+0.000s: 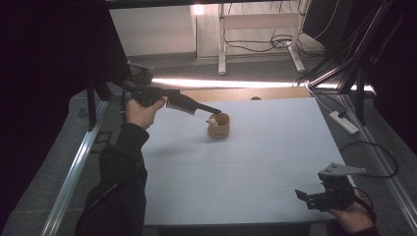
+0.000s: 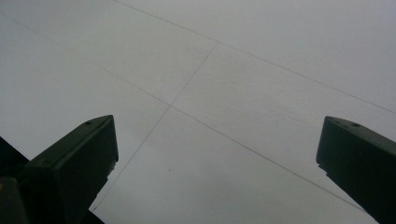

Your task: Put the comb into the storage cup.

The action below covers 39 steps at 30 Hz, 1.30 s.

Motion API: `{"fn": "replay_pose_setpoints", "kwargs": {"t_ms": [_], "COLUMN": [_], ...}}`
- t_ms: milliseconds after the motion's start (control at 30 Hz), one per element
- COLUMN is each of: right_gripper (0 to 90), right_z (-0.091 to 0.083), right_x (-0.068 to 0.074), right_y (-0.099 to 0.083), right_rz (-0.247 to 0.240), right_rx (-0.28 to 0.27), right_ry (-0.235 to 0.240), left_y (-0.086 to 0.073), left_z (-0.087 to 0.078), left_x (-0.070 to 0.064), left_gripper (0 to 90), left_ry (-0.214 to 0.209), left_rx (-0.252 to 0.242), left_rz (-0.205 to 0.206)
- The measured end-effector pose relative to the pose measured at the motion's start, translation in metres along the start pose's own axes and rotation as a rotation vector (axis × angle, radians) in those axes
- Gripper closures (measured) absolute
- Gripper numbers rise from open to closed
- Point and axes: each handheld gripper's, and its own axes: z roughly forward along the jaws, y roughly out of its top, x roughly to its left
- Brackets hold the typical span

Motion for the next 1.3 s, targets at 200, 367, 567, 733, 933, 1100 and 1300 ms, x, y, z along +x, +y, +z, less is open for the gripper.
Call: {"fn": "replay_pose_setpoints", "kwargs": {"t_ms": [200, 367, 567, 733, 933, 1100, 1300], "right_gripper": [0.0, 0.0, 0.0, 0.0, 0.0, 0.0, 0.0], "right_z": [0.000, 0.000, 0.000, 0.000, 0.001, 0.001, 0.001], "right_x": [0.000, 0.000, 0.000, 0.001, 0.001, 0.001, 0.001], "right_y": [0.000, 0.000, 0.000, 0.000, 0.000, 0.000, 0.000], "right_rz": [-0.002, -0.003, -0.006, -0.007, -0.009, -0.011, -0.012], "right_rx": [0.000, 0.001, 0.004, 0.006, 0.008, 0.009, 0.011], "right_ry": [0.000, -0.001, -0.001, 0.001, 0.002, 0.002, 0.004], "left_y": [0.003, 0.004, 0.005, 0.005, 0.007, 0.008, 0.009], "left_z": [0.006, 0.011, 0.017, 0.021, 0.026, 0.032, 0.037], "left_x": [0.000, 0.000, 0.002, 0.003, 0.004, 0.004, 0.007], "left_gripper": [83.7, 83.7, 83.7, 83.7, 83.7, 83.6, 83.6], "left_ry": [0.014, 0.024, 0.029, 0.033, 0.042, 0.040, 0.045], "left_rx": [0.015, 0.035, 0.045, 0.055, 0.066, 0.076, 0.085], "left_rz": [0.003, 0.009, 0.007, 0.003, 0.001, 0.001, -0.005]}}
